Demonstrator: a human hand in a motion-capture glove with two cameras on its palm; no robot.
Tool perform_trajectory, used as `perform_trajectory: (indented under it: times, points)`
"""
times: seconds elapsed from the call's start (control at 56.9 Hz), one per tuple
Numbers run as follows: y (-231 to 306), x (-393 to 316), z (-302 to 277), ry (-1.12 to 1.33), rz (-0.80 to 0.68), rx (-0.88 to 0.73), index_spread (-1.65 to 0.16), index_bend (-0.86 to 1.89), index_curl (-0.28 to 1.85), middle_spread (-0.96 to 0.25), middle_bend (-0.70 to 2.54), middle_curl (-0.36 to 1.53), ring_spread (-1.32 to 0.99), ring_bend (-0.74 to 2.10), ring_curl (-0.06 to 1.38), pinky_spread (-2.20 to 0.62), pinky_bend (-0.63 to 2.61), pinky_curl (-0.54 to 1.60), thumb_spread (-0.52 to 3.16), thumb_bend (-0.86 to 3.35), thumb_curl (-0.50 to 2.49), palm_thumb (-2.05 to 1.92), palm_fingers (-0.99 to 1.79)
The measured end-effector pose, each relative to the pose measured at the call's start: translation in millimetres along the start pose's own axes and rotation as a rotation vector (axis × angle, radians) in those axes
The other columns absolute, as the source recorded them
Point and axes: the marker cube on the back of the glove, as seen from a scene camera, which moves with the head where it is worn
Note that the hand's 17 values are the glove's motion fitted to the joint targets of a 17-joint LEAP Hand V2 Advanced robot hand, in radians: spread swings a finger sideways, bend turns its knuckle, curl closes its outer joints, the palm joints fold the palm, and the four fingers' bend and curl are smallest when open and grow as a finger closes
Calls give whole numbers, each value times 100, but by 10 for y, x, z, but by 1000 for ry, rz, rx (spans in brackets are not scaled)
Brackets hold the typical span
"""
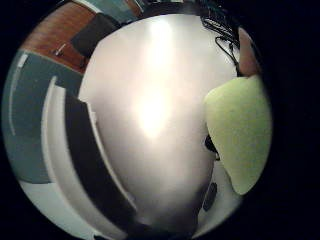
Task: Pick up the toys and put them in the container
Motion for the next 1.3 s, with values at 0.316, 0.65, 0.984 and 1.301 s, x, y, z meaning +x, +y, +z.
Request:
perform_trajectory:
  times: [0.316,0.65,0.984,1.301]
  points:
    - [466,-283,-1487,-156,-216,235,-46,60,63,-29,86,73,-43,124,58,-39,105,45,45,20,89,84,93]
    - [793,-1748,-1812,-597,-389,60,-48,49,85,-31,86,84,-42,130,65,-39,120,51,25,12,99,74,68]
    - [747,-1286,-1843,-521,-539,-15,-28,12,57,-4,17,54,-7,41,35,-3,101,40,107,-4,64,17,-28]
    - [1039,-75,-1561,-446,-646,-194,-27,14,46,-1,16,45,-1,30,31,3,80,32,122,-3,47,9,-14]
